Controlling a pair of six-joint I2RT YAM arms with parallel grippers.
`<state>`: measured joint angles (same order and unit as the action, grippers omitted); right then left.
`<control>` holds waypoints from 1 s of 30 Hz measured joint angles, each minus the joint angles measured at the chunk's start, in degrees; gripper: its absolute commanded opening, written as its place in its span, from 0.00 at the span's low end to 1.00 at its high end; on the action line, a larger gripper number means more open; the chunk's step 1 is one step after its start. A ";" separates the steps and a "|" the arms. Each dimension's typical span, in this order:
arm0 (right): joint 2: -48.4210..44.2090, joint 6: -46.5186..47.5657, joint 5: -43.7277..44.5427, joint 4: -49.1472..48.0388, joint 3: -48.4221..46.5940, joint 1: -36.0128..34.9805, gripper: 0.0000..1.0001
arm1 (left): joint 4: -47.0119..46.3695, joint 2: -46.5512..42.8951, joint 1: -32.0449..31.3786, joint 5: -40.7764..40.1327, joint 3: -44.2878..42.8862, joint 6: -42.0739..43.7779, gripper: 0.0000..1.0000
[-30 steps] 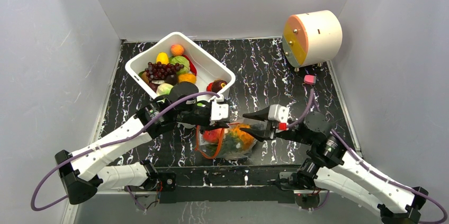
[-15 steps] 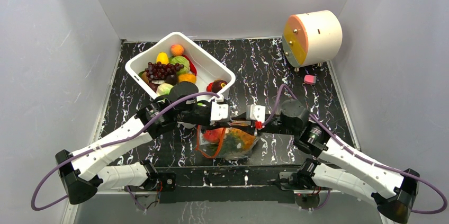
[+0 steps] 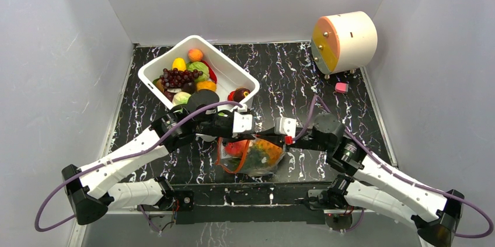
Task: Place the food in the zip-top bag and seal the zipper
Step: Zip the zipper food storage bag at the center of the board.
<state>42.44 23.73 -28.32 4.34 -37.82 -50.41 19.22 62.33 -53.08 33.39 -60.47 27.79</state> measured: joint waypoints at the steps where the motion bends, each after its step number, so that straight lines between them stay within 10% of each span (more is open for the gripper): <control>1: -0.72 -0.20 0.50 -0.35 0.48 0.00 0.00 | -0.07 0.00 -0.02 0.00 -0.07 -0.11 0.00; 30: -15.93 -7.80 14.73 -4.04 6.21 -0.63 0.00 | 4.17 1.27 -0.66 -4.04 -7.63 -4.00 0.00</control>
<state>26.50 15.92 -13.58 0.30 -31.62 -51.05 23.40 63.59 -53.74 29.34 -68.10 23.79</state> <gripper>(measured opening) 0.012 0.066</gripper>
